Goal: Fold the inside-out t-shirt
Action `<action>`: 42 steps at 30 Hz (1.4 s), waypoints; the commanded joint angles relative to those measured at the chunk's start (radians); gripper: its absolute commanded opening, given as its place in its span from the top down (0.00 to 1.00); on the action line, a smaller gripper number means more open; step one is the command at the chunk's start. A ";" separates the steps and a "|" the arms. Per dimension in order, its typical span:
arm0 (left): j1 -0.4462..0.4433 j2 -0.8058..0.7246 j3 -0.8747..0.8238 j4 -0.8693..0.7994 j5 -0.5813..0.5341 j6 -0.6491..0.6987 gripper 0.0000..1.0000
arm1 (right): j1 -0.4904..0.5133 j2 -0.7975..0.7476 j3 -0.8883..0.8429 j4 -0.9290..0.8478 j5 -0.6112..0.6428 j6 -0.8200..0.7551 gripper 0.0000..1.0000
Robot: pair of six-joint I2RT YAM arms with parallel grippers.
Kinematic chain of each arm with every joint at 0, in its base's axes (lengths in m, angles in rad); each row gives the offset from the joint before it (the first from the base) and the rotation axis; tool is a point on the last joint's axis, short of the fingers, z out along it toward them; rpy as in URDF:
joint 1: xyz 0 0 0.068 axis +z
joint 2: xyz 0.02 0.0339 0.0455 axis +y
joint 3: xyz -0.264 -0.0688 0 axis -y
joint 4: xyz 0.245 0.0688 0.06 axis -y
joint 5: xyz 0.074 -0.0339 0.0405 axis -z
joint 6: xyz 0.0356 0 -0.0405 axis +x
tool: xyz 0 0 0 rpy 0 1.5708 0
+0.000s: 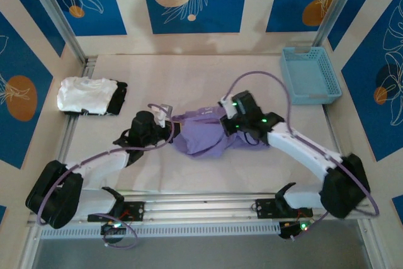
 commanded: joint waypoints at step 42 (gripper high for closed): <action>-0.444 -0.039 -0.016 -0.150 0.126 0.122 0.74 | -0.158 -0.692 -0.475 -0.145 0.075 0.589 0.69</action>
